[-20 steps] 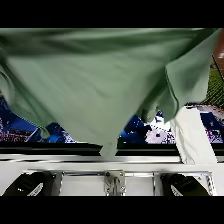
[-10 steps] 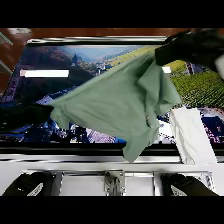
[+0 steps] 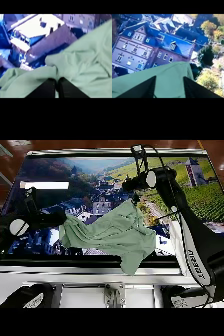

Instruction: Fold the shirts.

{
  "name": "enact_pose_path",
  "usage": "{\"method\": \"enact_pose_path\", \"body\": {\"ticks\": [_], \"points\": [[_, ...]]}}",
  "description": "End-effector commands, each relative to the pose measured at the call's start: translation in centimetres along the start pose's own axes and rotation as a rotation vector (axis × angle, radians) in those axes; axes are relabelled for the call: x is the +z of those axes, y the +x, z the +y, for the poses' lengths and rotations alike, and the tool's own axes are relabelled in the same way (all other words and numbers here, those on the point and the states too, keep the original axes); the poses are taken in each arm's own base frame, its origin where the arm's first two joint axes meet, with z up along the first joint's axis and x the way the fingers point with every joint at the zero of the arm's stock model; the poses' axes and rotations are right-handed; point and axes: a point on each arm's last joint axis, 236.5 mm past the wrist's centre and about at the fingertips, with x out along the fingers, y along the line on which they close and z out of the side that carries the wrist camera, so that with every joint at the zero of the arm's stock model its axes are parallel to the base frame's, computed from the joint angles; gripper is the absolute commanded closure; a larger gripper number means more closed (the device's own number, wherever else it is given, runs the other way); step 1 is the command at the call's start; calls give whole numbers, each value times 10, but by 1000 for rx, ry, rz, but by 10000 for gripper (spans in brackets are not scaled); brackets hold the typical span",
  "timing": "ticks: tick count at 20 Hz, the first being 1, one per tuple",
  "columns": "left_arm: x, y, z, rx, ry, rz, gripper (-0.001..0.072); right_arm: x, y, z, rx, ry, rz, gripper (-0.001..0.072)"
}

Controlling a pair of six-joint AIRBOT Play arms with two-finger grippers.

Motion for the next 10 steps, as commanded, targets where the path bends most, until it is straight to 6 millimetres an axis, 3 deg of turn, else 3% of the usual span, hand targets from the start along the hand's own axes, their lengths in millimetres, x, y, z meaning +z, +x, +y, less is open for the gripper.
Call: {"method": "enact_pose_path", "body": {"ticks": [1,2,3,5,6,8,9,10], "points": [[23,32,20,-5,-89,-45,344,-14,3,-7,7,51,56,188],[20,32,32,23,-42,-19,287,-27,-10,-29,-40,50,118,188],[14,28,49,57,-20,28,279,-48,-23,-54,-90,61,208,188],[-3,14,90,132,-42,150,141,-106,-54,-109,-148,135,435,188],[-16,6,110,161,-49,224,93,-133,-66,-128,-138,201,529,188],[-49,-12,134,176,-14,383,94,-185,-85,-142,-30,380,675,185],[-65,-16,140,175,-20,444,94,-206,-90,-140,51,486,718,184],[-82,-17,143,165,-22,498,94,-220,-92,-134,138,572,741,128]]}}
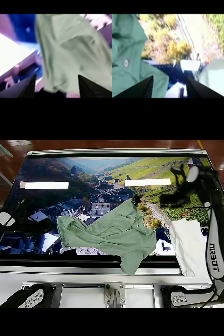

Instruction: Fold the shirts.

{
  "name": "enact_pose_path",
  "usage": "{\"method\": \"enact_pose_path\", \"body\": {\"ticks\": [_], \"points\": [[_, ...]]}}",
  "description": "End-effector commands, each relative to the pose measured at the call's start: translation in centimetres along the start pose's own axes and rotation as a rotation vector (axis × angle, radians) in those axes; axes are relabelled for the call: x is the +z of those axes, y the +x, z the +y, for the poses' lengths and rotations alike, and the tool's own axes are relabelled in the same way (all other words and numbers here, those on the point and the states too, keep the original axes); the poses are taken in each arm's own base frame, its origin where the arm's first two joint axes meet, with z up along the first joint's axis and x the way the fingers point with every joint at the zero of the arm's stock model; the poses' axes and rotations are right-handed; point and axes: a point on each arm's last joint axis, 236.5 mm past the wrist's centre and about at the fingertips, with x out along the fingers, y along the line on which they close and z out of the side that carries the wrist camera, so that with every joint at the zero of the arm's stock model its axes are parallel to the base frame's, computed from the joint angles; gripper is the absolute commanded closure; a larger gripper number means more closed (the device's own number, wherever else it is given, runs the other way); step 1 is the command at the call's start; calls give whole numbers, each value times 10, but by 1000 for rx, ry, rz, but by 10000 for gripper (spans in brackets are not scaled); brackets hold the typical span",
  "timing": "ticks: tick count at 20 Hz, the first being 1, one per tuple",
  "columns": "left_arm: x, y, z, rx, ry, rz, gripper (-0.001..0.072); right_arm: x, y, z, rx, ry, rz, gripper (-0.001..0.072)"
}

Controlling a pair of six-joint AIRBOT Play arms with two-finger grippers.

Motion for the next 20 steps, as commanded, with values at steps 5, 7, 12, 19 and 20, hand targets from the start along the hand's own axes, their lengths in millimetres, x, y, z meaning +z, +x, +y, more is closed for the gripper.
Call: {"method": "enact_pose_path", "body": {"ticks": [5,7,12,19,20], "points": [[-89,45,19,-85,8,230,94,-65,19,15,576,312,83,49],[-80,55,12,-126,-29,159,94,-73,30,11,543,322,92,49],[-64,69,1,-148,-56,88,106,-73,40,4,513,330,77,49],[-75,99,-6,-132,-36,154,667,-103,58,-13,383,307,178,49],[-71,98,-7,-134,-31,144,668,-118,66,-12,374,305,225,49]]}}
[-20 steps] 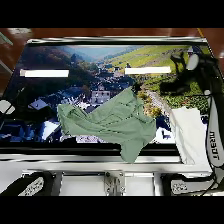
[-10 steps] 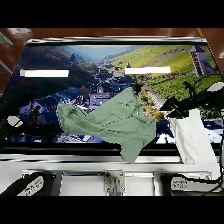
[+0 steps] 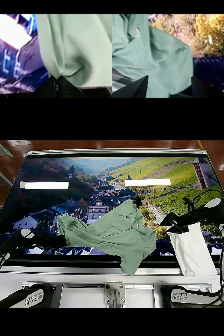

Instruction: Fold the shirts.

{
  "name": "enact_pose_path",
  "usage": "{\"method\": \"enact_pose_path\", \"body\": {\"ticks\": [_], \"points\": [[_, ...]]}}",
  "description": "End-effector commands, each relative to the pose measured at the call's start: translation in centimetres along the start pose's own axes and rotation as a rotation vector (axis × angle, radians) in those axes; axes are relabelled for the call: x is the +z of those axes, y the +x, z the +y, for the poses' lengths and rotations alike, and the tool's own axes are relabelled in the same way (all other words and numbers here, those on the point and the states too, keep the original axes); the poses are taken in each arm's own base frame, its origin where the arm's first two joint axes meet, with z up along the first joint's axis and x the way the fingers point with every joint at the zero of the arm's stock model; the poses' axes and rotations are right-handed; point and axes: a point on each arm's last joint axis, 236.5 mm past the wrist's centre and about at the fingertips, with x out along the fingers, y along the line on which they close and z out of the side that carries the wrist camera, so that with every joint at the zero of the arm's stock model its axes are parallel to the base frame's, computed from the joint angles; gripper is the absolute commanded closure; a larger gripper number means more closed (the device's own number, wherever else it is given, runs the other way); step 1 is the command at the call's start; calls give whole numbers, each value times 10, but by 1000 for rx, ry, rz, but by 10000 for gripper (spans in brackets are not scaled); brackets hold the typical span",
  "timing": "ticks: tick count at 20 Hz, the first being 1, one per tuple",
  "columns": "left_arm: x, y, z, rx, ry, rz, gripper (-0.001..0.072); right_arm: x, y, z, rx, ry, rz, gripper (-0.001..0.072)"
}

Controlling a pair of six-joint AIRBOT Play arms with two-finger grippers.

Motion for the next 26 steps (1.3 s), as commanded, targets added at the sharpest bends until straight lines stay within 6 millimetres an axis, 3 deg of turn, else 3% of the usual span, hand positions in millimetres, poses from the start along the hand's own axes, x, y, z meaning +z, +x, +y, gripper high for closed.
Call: {"method": "enact_pose_path", "body": {"ticks": [1,5,7,10,15,18,19,21,23,24,25,26], "points": [[10,1,-4,0,10,-21,668,-35,20,-26,-73,31,116,49],[19,-13,-17,-17,96,-18,668,-76,64,-33,-94,21,214,51],[14,-18,-22,-30,117,10,668,-73,79,-34,-113,14,179,51],[4,-23,-26,-45,152,48,668,-65,91,-17,-58,43,130,60],[9,-36,-33,-51,174,-2,668,-67,111,1,-50,4,143,79],[13,-44,-37,-55,188,-32,668,-74,120,9,-52,-23,175,608],[16,-50,-41,-58,200,-52,669,-72,116,18,-26,-25,162,652],[33,-77,-57,-72,245,-134,669,-58,89,38,2,-98,83,653],[61,-133,-85,-75,338,-282,669,-33,33,79,30,-281,-79,654],[77,-172,-103,-72,394,-391,669,-20,-5,102,33,-380,-185,654],[92,-224,-125,-68,456,-530,669,-9,-51,129,27,-474,-319,654],[100,-283,-149,-66,517,-683,669,1,-110,160,17,-557,-503,654]]}}
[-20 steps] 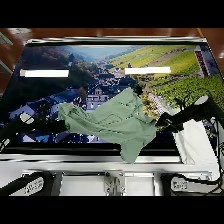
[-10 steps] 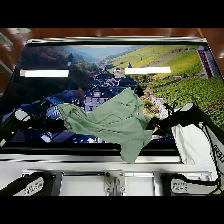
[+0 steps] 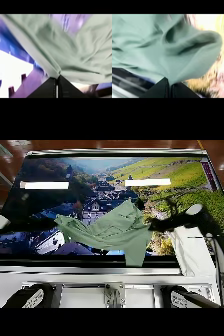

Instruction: Fold the shirts.

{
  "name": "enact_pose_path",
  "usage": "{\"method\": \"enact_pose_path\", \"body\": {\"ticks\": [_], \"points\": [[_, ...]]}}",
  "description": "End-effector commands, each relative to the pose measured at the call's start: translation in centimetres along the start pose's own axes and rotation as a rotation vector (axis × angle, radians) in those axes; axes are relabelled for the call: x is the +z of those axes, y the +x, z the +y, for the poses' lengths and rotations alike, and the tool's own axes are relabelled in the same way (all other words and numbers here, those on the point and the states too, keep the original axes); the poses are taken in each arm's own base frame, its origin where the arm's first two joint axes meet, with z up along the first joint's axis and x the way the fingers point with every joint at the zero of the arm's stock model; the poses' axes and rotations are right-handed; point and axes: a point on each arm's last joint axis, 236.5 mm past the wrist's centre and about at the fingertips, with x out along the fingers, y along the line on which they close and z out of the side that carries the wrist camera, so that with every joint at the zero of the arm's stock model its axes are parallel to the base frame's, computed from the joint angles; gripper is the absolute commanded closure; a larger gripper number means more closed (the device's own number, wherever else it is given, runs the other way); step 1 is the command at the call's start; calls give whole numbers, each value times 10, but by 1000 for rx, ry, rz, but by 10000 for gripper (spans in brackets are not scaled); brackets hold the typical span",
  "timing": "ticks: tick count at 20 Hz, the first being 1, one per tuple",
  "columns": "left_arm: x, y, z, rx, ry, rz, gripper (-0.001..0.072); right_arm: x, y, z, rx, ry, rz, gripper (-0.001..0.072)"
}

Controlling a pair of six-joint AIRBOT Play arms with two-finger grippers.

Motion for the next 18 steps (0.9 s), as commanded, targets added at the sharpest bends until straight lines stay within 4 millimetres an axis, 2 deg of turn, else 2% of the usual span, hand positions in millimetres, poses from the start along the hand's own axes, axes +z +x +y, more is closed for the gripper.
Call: {"method": "enact_pose_path", "body": {"ticks": [1,2,3,4,5,6,7,8,10,13,16,18], "points": [[107,-141,-55,50,210,-422,668,77,-160,81,-61,-300,-491,653],[132,-199,-81,56,268,-582,668,96,-232,110,-103,-359,-724,654],[148,-252,-102,59,298,-722,669,100,-301,139,-135,-401,-949,654],[155,-304,-120,63,301,-852,669,94,-361,164,-158,-434,-1150,654],[155,-343,-132,64,286,-944,668,78,-409,188,-171,-466,-1302,654],[150,-375,-141,70,275,-1012,669,59,-439,205,-187,-500,-1397,654],[141,-397,-147,78,280,-1058,668,41,-460,220,-189,-529,-1462,654],[131,-409,-151,87,292,-1082,668,26,-470,229,-193,-548,-1495,654],[109,-411,-147,127,295,-1041,669,3,-479,234,-229,-567,-1515,654],[72,-376,-111,226,200,-815,669,-11,-477,216,-339,-533,-1478,654],[44,-339,-86,276,155,-621,669,-5,-457,190,-413,-492,-1367,654],[37,-309,-72,279,129,-529,669,11,-420,165,-414,-438,-1202,654]]}}
